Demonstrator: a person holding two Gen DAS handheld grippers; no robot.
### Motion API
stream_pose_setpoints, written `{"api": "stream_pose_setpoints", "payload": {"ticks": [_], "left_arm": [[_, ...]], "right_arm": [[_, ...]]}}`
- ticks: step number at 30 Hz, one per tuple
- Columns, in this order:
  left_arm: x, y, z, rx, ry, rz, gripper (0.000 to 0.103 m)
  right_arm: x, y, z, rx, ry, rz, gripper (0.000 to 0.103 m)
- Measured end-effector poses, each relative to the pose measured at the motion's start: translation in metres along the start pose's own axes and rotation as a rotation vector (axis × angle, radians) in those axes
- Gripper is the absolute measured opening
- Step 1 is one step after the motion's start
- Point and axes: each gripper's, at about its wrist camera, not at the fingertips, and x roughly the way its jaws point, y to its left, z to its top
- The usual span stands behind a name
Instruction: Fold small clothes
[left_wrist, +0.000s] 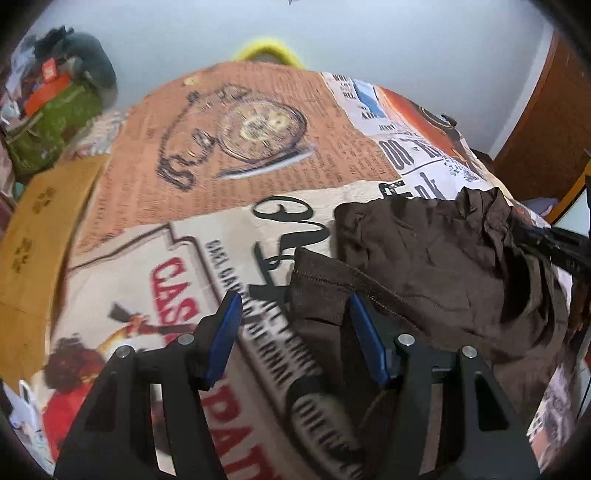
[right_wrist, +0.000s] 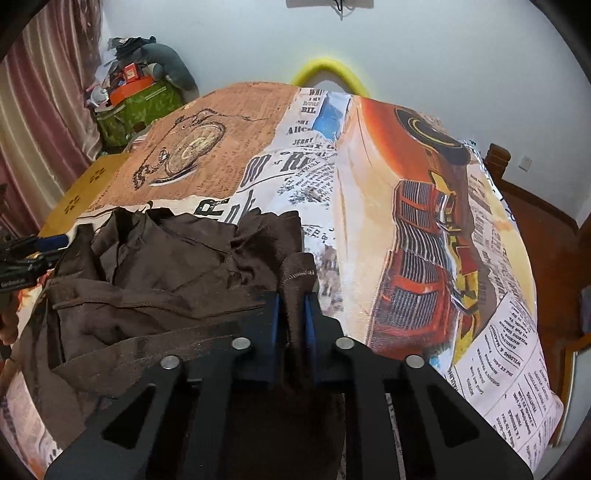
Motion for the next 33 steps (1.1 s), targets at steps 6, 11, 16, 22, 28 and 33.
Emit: {"api": "stream_pose_setpoints", "payload": {"ticks": [6,11,16,22,28,33], "left_arm": [[0.02,-0.004,0.005,-0.013,0.041,-0.035,0.008],[0.007,-0.009,-0.001,0.017,-0.019,0.024,0.004],[-0.023,-0.006,-0.001,0.028,-0.1,0.084,0.004],[-0.077,0.001,0.002,-0.023,-0.259,0.127,0.002],[-0.089,0.004,0.022,-0.059,-0.332,0.141,0.002],[-0.063,0.011,0.034,-0.116,-0.302,0.138,0.002]], "right_arm": [[-0.018,-0.008,0.003,0.035,-0.057,0.011,0.008],[-0.032,-0.02,0.003,0.073,-0.093,0.002,0.008],[-0.049,-0.034,0.005,0.113,-0.139,-0.013,0.007],[-0.066,-0.04,0.018,0.132,-0.204,-0.012,0.007],[-0.065,-0.034,0.039,0.114,-0.252,-0.031,0.007],[-0.045,-0.039,0.049,0.141,-0.227,-0.042,0.007]]}}
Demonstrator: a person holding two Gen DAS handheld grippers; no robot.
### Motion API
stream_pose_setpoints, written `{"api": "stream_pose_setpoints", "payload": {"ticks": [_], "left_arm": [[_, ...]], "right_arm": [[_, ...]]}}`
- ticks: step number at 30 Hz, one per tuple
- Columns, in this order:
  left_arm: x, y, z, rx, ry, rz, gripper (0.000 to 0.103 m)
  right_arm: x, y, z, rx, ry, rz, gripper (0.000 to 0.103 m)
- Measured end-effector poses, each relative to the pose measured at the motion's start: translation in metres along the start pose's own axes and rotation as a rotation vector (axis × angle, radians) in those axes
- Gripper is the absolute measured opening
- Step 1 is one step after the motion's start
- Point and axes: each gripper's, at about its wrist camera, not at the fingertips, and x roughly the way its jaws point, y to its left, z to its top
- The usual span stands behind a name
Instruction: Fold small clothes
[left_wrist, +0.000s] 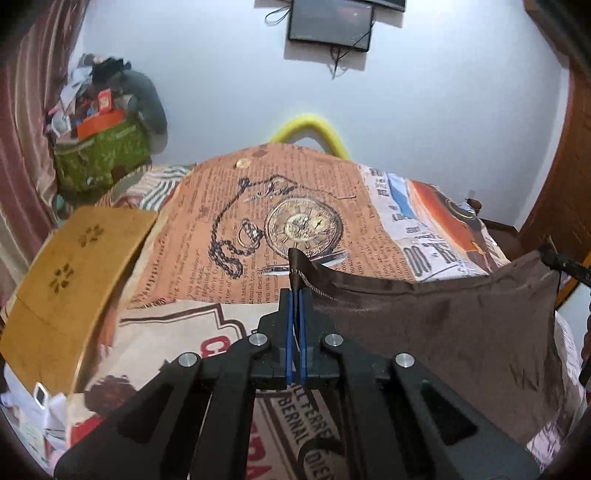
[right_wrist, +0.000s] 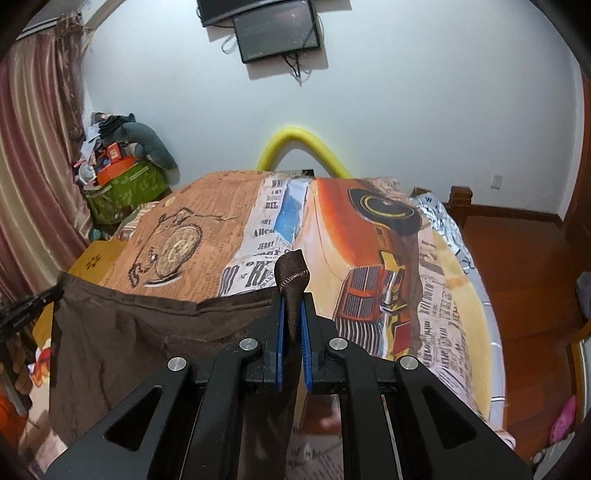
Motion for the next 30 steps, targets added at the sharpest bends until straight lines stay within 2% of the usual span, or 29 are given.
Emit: {"api": "stream_pose_setpoints", "payload": {"ticks": [5,11,13,14,15,17,18,19,23,25,28,30], "left_arm": [[0.032,0.001,-0.01,-0.01,0.068,0.019,0.002],[0.052,0.0,-0.021,0.035,0.149,0.038,0.002],[0.052,-0.001,-0.024,0.046,0.17,0.044,0.003],[0.051,-0.002,-0.025,0.052,0.171,0.054,0.004],[0.048,-0.003,-0.027,0.063,0.171,0.062,0.008],[0.041,-0.007,-0.027,0.089,0.165,0.079,0.019],[0.036,-0.009,-0.028,0.105,0.158,0.083,0.027],[0.031,-0.011,-0.028,0.116,0.151,0.081,0.032],[0.004,-0.027,-0.033,0.177,0.128,0.058,0.042],[-0.008,-0.036,-0.04,0.188,0.135,0.021,0.053],[-0.021,-0.055,-0.055,0.212,0.167,-0.039,0.058],[-0.024,-0.065,-0.066,0.224,0.202,-0.065,0.062]], "right_arm": [[0.024,-0.002,-0.007,-0.029,0.057,-0.049,0.007],[0.036,-0.005,-0.016,-0.034,0.107,-0.062,0.007],[0.037,-0.006,-0.018,-0.038,0.137,-0.071,0.01],[0.037,-0.006,-0.019,-0.038,0.148,-0.075,0.017],[0.034,-0.006,-0.019,-0.039,0.154,-0.072,0.026],[0.023,-0.006,-0.019,-0.045,0.132,-0.059,0.037],[0.019,-0.005,-0.02,-0.048,0.124,-0.058,0.044],[0.014,-0.004,-0.02,-0.049,0.119,-0.052,0.046],[-0.006,0.005,-0.025,-0.051,0.123,0.018,0.047],[-0.016,0.016,-0.033,-0.07,0.138,0.049,0.047],[-0.023,0.031,-0.046,-0.092,0.169,0.103,0.049],[-0.025,0.044,-0.059,-0.113,0.194,0.134,0.054]]}}
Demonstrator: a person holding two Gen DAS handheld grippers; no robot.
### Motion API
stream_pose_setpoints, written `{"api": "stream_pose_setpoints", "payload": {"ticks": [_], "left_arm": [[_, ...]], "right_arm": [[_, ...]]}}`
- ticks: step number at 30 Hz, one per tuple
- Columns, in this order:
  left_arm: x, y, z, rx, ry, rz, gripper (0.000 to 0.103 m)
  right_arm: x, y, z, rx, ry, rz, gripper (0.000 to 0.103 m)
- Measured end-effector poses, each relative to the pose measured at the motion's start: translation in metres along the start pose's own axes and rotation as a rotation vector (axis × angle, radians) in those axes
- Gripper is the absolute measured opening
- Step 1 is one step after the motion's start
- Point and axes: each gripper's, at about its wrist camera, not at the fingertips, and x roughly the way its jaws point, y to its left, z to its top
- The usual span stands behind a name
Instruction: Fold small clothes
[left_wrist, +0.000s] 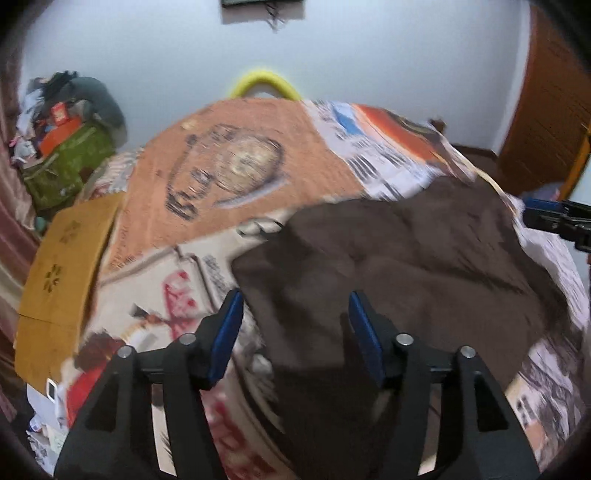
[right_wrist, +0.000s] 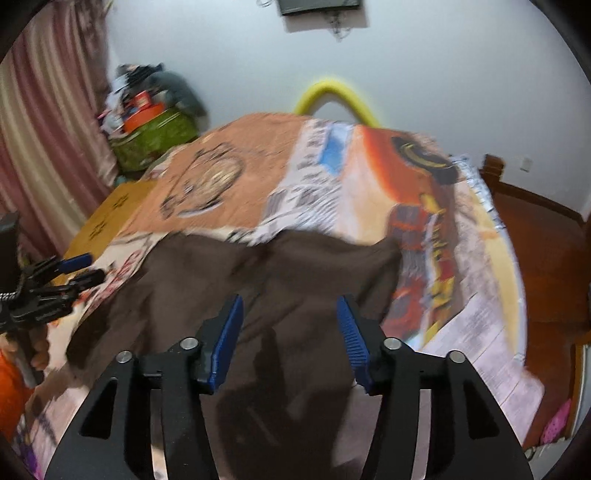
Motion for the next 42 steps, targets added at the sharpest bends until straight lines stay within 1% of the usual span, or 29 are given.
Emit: {"api": "stream_pose_setpoints", "payload": {"ticks": [2,4,6,8,10,11,12,15,16,19,22,23,26,28,31,33,36,38,40,42], "left_arm": [[0.001,-0.009,-0.009,0.0,0.031,-0.03,0.062],[0.005,-0.017,-0.018,0.002,0.061,-0.037,0.064],[0.01,-0.021,-0.028,0.004,0.079,-0.017,0.068],[0.013,-0.021,-0.035,0.001,0.081,0.0,0.071],[0.01,-0.019,-0.039,0.005,0.078,0.023,0.073],[0.007,-0.016,-0.04,0.004,0.075,0.033,0.073],[0.004,-0.014,-0.042,0.002,0.074,0.037,0.073],[-0.006,-0.006,-0.049,-0.006,0.073,0.036,0.074],[-0.009,-0.003,-0.052,-0.008,0.074,0.036,0.076],[-0.018,0.004,-0.062,-0.02,0.077,0.054,0.077],[-0.027,0.012,-0.072,-0.037,0.08,0.099,0.076],[-0.029,0.015,-0.073,-0.051,0.084,0.098,0.076],[-0.041,0.027,-0.081,-0.136,0.108,0.057,0.076],[-0.054,0.031,-0.087,-0.198,0.101,0.014,0.076],[-0.068,0.028,-0.094,-0.253,0.093,-0.027,0.076],[-0.071,0.024,-0.097,-0.28,0.098,-0.049,0.076],[-0.074,0.013,-0.104,-0.306,0.113,-0.105,0.075],[-0.071,0.006,-0.106,-0.318,0.127,-0.153,0.068],[-0.064,-0.003,-0.108,-0.337,0.161,-0.217,0.057],[-0.054,-0.009,-0.108,-0.356,0.191,-0.267,0.049]], "right_arm": [[0.003,0.01,-0.009,-0.023,0.024,0.018,0.055],[0.008,0.02,-0.019,-0.05,0.056,0.029,0.055],[0.016,0.026,-0.031,-0.065,0.092,0.036,0.055],[0.024,0.026,-0.04,-0.073,0.127,0.016,0.055],[0.026,0.024,-0.045,-0.084,0.13,-0.007,0.056],[0.024,0.023,-0.047,-0.084,0.127,-0.011,0.061],[0.022,0.02,-0.048,-0.078,0.124,-0.014,0.064],[0.013,0.011,-0.053,-0.06,0.125,-0.024,0.068],[0.01,0.01,-0.055,-0.059,0.125,-0.027,0.069],[0.001,0.005,-0.063,-0.053,0.124,-0.052,0.07],[-0.01,0.005,-0.07,-0.065,0.114,-0.108,0.07],[-0.013,0.005,-0.071,-0.07,0.114,-0.125,0.07],[-0.021,0.004,-0.074,-0.069,0.115,-0.15,0.07],[-0.027,0.004,-0.076,-0.062,0.105,-0.16,0.07],[-0.035,0.006,-0.077,-0.039,0.083,-0.139,0.07],[-0.039,0.011,-0.078,-0.028,0.07,-0.123,0.07],[-0.042,0.021,-0.076,-0.027,0.052,-0.1,0.07],[-0.042,0.028,-0.077,-0.037,0.042,-0.088,0.07],[-0.041,0.032,-0.078,-0.049,0.041,-0.083,0.07],[-0.036,0.035,-0.079,-0.058,0.047,-0.08,0.07]]}}
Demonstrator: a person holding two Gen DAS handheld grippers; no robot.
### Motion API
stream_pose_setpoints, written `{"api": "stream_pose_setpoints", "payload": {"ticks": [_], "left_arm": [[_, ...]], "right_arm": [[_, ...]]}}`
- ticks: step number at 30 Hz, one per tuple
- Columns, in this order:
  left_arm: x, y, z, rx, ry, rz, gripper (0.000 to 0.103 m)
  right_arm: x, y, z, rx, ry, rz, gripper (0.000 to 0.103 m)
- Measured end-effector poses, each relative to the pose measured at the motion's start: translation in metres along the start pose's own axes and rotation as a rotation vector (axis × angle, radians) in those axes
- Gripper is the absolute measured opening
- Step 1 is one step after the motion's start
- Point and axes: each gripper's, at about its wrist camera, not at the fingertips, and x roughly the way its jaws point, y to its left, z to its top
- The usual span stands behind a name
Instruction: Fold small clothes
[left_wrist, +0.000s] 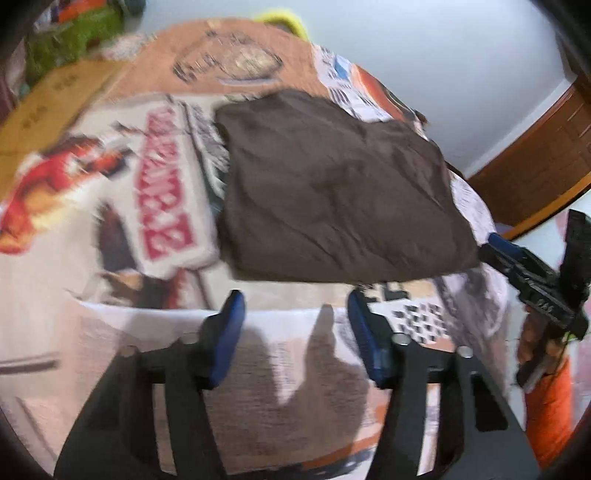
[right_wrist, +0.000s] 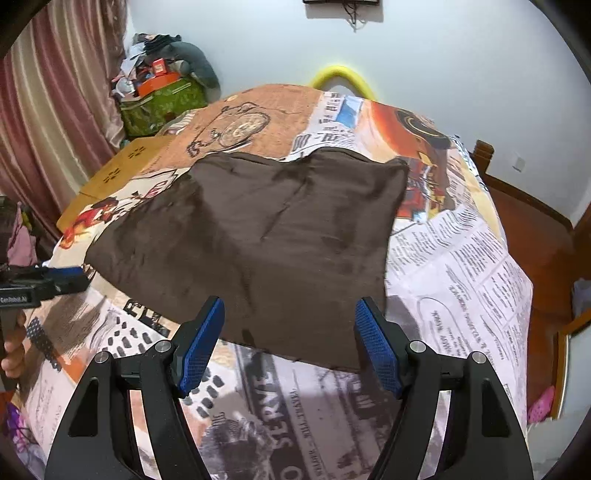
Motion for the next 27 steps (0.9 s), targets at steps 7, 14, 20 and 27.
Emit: {"api": "stream_pose_setpoints", "payload": {"ticks": [7,14,20,27], "left_arm": [[0.025,0.001,0.017,-0.104,0.011,-0.099,0.049],[0.035,0.015,0.037,-0.195,-0.025,-0.062,0.004],[0.017,0.024,0.026,-0.197,-0.034,-0.046,0.003],[-0.018,0.054,-0.014,-0.189,0.01,0.015,0.002]], "right_arm": [[0.005,0.003,-0.003,-0.013,-0.001,-0.002,0.07],[0.012,0.0,0.006,0.017,-0.004,0.007,0.07],[0.019,-0.001,0.003,0.042,0.041,0.014,0.07],[0.002,0.014,-0.005,0.008,0.054,0.046,0.07]]}}
